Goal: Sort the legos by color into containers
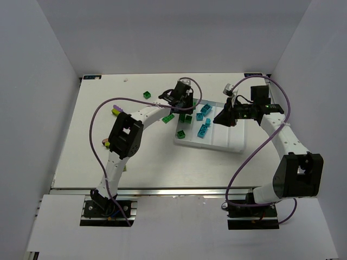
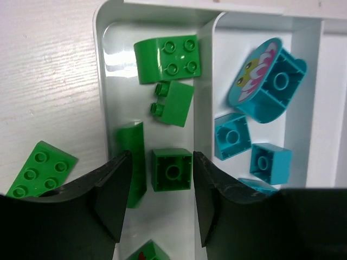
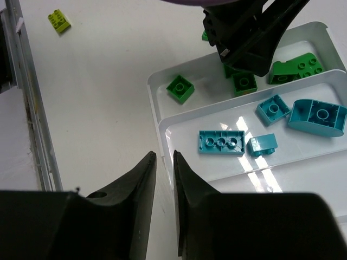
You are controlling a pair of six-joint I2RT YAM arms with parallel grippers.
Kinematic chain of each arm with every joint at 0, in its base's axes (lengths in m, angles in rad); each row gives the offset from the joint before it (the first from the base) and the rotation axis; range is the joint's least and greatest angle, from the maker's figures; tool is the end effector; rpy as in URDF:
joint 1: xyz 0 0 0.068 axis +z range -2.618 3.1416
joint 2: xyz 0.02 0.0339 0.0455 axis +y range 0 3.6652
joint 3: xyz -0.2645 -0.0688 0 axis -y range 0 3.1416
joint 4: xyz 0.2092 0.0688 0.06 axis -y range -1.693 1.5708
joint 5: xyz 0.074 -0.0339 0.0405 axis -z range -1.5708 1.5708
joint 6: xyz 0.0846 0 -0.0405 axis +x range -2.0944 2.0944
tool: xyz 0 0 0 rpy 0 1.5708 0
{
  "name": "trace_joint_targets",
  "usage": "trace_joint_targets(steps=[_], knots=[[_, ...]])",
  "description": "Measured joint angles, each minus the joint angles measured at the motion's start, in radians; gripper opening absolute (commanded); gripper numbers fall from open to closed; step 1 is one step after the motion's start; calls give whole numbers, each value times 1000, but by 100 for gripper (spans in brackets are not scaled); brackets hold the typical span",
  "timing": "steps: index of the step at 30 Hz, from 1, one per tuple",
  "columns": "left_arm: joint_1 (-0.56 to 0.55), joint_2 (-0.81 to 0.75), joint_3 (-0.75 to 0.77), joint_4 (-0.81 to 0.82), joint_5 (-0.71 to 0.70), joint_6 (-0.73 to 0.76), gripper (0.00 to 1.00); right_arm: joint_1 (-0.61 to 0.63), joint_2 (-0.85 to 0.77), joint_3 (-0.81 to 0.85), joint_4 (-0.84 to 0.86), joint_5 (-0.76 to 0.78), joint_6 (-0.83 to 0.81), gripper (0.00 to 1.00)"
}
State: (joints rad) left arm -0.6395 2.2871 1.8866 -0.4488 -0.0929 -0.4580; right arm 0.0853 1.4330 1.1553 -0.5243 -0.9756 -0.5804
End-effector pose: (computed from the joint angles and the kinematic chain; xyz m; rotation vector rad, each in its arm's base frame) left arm 0.4173 -0.3006 0.1679 0.1794 2.4461 -0.3853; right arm 0.2787 0.0941 0.2886 -1.0832 1.7897 0.8494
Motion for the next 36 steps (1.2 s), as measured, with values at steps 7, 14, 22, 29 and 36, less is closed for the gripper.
trace_joint_targets(steps=[7,14,22,29,36], knots=[[-4,-42,-1,-2,-29,9,43,0,0,-8,-1,0,-6,42],[68,-266,-277,45,-19,42,50,0,0,-11,-23,0,-52,56],[159,-331,-427,90,39,153,74,0,0,-33,-50,-6,-92,89],[151,-270,-428,112,122,264,73,0,0,-34,-54,-6,-109,89],[150,-172,-371,124,130,355,71,0,0,-34,-57,-6,-112,89]])
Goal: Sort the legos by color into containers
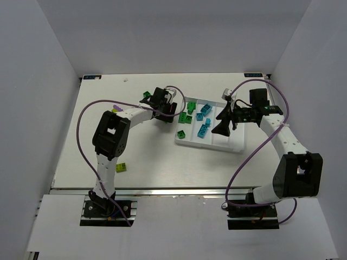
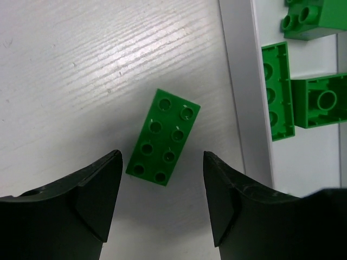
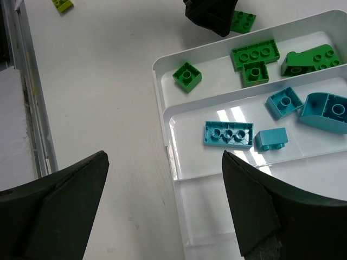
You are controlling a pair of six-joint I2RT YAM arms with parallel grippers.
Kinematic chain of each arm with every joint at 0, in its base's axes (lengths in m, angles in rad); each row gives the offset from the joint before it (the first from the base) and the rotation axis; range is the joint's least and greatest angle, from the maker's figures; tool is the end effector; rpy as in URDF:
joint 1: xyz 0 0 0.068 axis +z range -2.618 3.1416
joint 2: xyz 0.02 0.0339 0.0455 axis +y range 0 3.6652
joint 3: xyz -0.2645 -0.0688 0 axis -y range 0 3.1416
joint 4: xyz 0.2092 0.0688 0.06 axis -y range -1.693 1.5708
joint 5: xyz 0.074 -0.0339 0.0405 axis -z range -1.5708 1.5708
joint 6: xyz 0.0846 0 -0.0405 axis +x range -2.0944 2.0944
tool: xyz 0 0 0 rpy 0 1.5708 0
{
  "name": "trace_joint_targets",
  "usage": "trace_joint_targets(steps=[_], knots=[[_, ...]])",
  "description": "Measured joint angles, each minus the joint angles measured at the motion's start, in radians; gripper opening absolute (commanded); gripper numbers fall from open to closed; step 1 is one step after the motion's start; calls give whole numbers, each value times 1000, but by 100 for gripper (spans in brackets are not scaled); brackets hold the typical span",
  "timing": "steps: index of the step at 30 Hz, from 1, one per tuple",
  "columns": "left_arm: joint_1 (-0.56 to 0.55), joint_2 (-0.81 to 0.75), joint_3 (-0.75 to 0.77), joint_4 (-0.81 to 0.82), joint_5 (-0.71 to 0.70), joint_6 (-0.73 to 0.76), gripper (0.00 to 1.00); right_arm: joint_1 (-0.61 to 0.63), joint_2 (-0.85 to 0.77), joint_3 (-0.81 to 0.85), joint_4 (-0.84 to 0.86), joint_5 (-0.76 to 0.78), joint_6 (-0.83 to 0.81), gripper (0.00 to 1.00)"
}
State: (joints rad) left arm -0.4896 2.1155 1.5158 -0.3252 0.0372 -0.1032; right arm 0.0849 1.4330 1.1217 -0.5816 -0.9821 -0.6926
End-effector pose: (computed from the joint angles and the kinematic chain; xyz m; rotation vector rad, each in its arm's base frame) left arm 0.4036 -0.2187 0.1446 0.4990 2.4690 -0.2910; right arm 0.2701 0.0936 0.2743 -1.1576 1.7859 0.8465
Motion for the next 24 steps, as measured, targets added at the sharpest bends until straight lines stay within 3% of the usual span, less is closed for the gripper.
trace_joint_targets(steps=[5,9,13,19,24], knots=[[0,32,33,12,-37,33,66,0,0,0,0,0,0,89],[0,53,53,26,-57,43,51,0,0,0,0,3,0,90],[0,56,50,34,-57,43,46,0,0,0,-1,4,-1,89],[0,28,-15,101,-60,36,27,0,0,0,-1,4,-2,89],[-1,-28,-85,101,-72,11,21,0,0,0,-2,4,-4,89]])
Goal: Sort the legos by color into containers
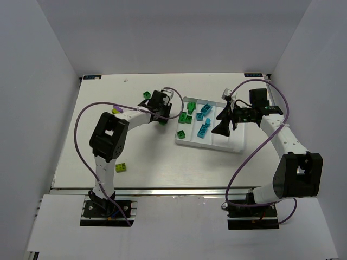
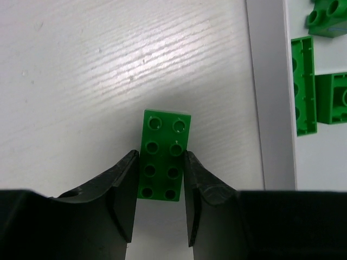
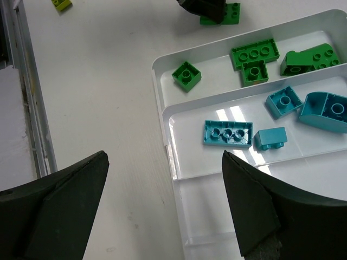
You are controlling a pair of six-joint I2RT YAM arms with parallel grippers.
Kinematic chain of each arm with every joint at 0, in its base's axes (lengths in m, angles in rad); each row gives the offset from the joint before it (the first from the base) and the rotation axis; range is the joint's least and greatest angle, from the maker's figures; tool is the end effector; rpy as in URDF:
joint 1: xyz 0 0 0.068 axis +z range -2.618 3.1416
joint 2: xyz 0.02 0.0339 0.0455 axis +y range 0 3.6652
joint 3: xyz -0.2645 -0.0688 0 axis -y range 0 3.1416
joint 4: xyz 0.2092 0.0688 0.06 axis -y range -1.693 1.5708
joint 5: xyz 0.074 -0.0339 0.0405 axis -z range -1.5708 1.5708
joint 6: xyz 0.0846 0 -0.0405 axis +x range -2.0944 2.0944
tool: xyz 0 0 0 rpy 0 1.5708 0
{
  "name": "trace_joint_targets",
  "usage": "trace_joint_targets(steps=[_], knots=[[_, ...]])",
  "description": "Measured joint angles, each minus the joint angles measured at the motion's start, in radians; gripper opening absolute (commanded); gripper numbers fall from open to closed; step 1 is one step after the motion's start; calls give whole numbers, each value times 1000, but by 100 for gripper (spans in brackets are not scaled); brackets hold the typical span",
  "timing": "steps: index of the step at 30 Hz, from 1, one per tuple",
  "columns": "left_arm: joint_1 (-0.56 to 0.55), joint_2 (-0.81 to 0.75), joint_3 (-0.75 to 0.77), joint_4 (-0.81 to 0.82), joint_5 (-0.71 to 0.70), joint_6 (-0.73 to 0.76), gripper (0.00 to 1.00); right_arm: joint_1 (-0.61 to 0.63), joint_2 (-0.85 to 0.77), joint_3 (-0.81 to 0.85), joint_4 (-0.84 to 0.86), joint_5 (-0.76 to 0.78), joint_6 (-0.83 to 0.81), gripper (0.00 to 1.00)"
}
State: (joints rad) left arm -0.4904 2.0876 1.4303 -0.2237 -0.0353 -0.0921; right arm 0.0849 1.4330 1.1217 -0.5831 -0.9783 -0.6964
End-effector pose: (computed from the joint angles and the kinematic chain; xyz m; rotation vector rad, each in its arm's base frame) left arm 0.4018 -0.2111 0.1408 0.4719 2.4172 -0.2124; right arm 0.2701 0.0934 0.2740 -1.1600 1.7872 0.8413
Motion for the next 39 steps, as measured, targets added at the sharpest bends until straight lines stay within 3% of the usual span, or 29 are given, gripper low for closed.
trace_joint_targets(steps=[14,15,16,18,19,22,29,39], knots=[[-20,-182,-6,125,112,-233,19,0,0,0,-1,-1,1,88],[-27,-180,0,128,117,-243,22,0,0,0,-1,-1,2,88],[-34,-175,8,126,119,-250,34,0,0,0,-1,-1,2,88],[-45,-158,27,119,113,-259,47,0,0,0,-1,-1,4,89],[-50,-145,39,110,101,-266,58,0,0,0,-1,0,4,89],[-64,-130,35,71,30,-285,68,-1,0,0,-1,0,4,89],[-57,-131,-8,6,-105,-317,66,-7,-1,-8,4,-2,10,89],[-56,-102,-14,-45,-129,-354,63,-7,-1,-8,6,-1,12,89]])
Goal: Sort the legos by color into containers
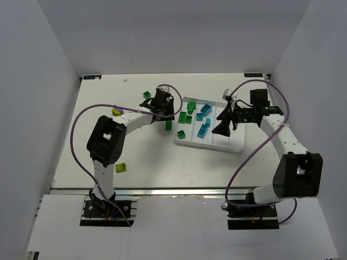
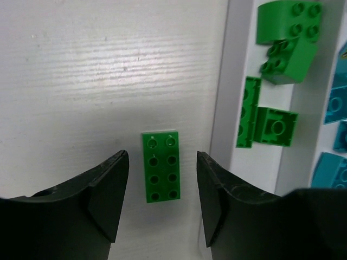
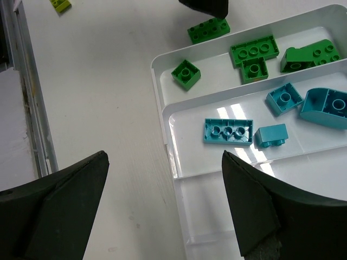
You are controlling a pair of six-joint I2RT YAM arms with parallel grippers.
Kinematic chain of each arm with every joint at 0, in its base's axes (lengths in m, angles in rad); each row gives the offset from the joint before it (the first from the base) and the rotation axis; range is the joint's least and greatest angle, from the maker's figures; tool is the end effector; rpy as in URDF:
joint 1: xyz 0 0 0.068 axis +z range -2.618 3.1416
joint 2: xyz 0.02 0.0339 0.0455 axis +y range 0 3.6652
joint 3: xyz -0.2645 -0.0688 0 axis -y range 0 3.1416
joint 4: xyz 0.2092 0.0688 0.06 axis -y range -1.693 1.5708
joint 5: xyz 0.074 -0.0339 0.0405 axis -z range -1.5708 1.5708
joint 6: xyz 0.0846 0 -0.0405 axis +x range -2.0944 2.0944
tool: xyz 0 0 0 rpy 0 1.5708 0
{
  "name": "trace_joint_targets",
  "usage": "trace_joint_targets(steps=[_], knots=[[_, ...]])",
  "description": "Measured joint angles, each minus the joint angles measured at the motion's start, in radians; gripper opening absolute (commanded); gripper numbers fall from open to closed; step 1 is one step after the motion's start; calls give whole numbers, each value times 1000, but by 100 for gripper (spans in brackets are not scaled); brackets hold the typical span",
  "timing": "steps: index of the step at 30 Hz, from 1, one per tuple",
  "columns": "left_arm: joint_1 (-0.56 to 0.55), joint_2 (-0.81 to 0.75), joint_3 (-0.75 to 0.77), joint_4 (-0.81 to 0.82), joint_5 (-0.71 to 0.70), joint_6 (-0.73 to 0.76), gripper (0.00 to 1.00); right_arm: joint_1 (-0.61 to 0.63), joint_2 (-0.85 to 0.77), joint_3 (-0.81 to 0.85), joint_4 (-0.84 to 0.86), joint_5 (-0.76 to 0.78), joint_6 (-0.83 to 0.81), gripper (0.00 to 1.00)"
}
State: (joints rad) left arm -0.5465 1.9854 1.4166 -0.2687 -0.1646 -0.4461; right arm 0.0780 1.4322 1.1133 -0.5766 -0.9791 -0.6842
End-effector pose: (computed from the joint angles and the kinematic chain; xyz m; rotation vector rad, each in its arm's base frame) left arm 0.3836 -0.2171 0.1765 0.0447 2.4099 -0.2658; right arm 0.2704 0.0916 0.2723 -1.1432 1.7993 0.8460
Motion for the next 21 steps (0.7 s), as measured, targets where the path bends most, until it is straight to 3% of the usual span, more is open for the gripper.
trace_joint_targets(steps=[13,21], knots=[[-29,104,48,-84,-10,-3,65,0,-3,0,0,0,4,89],[-68,156,127,-163,-113,19,59,0,-6,0,1,0,4,89]])
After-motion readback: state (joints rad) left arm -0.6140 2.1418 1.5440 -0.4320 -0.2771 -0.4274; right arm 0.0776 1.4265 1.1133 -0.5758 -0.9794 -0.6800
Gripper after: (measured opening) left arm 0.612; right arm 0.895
